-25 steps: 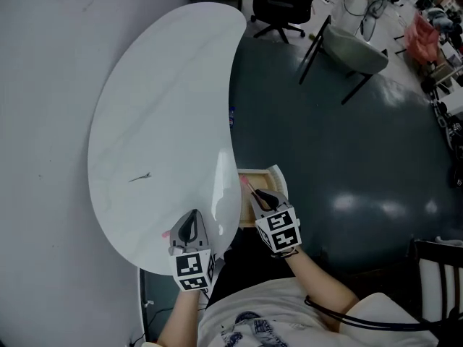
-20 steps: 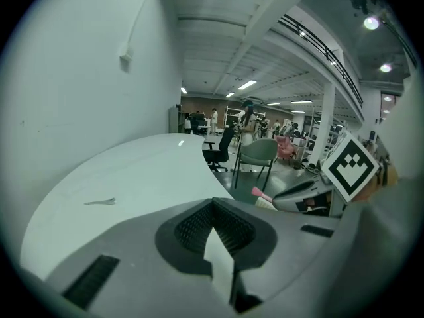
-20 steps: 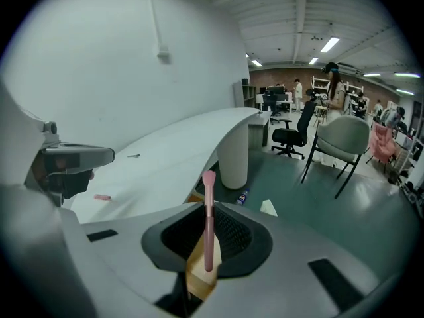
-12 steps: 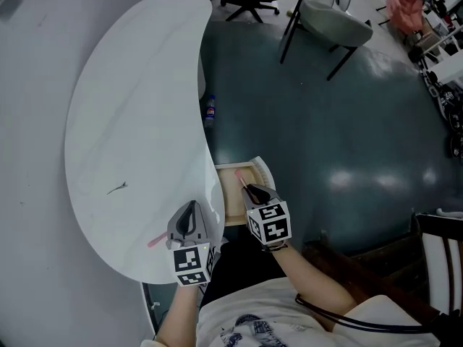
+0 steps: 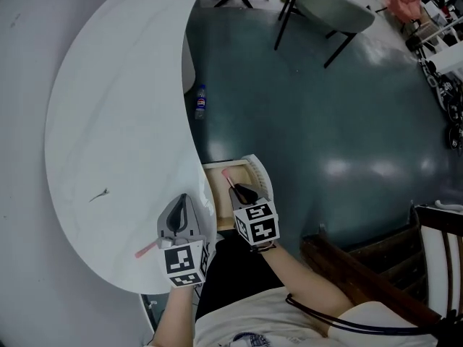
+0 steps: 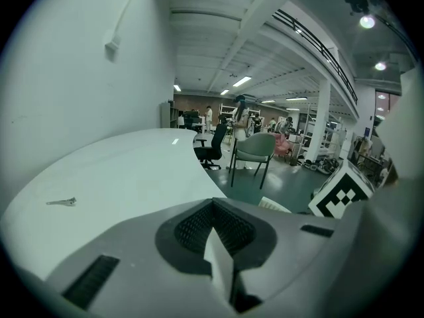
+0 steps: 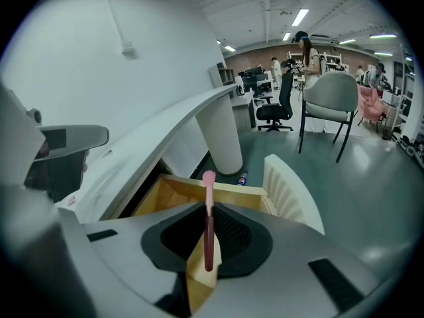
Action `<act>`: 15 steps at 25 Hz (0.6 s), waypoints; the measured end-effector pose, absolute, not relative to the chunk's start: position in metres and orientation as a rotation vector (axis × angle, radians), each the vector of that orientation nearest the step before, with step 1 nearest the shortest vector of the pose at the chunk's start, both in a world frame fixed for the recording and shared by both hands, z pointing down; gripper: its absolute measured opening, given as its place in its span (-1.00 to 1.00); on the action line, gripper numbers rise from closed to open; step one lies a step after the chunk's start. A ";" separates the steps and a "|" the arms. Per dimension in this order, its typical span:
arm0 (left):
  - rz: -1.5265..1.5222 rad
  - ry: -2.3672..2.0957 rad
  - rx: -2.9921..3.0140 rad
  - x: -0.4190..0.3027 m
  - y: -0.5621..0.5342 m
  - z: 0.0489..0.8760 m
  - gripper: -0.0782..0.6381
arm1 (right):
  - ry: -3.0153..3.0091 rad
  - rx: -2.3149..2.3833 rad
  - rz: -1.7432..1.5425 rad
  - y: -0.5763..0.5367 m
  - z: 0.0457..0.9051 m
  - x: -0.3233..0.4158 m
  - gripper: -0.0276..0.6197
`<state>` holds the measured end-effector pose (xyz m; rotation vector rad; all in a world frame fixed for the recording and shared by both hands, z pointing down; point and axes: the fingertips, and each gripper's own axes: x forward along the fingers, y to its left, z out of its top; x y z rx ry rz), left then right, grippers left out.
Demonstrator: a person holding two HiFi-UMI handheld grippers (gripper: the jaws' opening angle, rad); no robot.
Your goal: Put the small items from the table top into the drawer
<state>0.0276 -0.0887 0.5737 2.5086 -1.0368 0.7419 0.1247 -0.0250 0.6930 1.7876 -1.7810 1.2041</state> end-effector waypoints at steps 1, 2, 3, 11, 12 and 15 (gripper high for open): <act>0.745 -1.035 2.503 0.029 -0.090 0.577 -0.68 | -1.782 1.781 1.217 -0.026 0.699 0.122 -0.73; 0.747 -1.034 2.491 0.030 -0.091 0.579 -0.68 | -1.783 1.773 1.232 -0.027 0.705 0.120 -0.73; 0.749 -1.035 2.475 0.030 -0.092 0.581 -0.68 | -1.784 1.766 1.246 -0.028 0.711 0.116 -0.73; 0.801 -1.054 2.437 0.025 -0.101 0.589 -0.68 | -1.779 1.720 1.297 -0.037 0.746 0.102 -0.73; 0.809 -1.059 2.433 0.024 -0.102 0.590 -0.68 | -1.775 1.716 1.305 -0.038 0.749 0.101 -0.73; 0.835 -1.071 2.425 0.023 -0.103 0.594 -0.68 | -1.766 1.705 1.326 -0.038 0.759 0.100 -0.73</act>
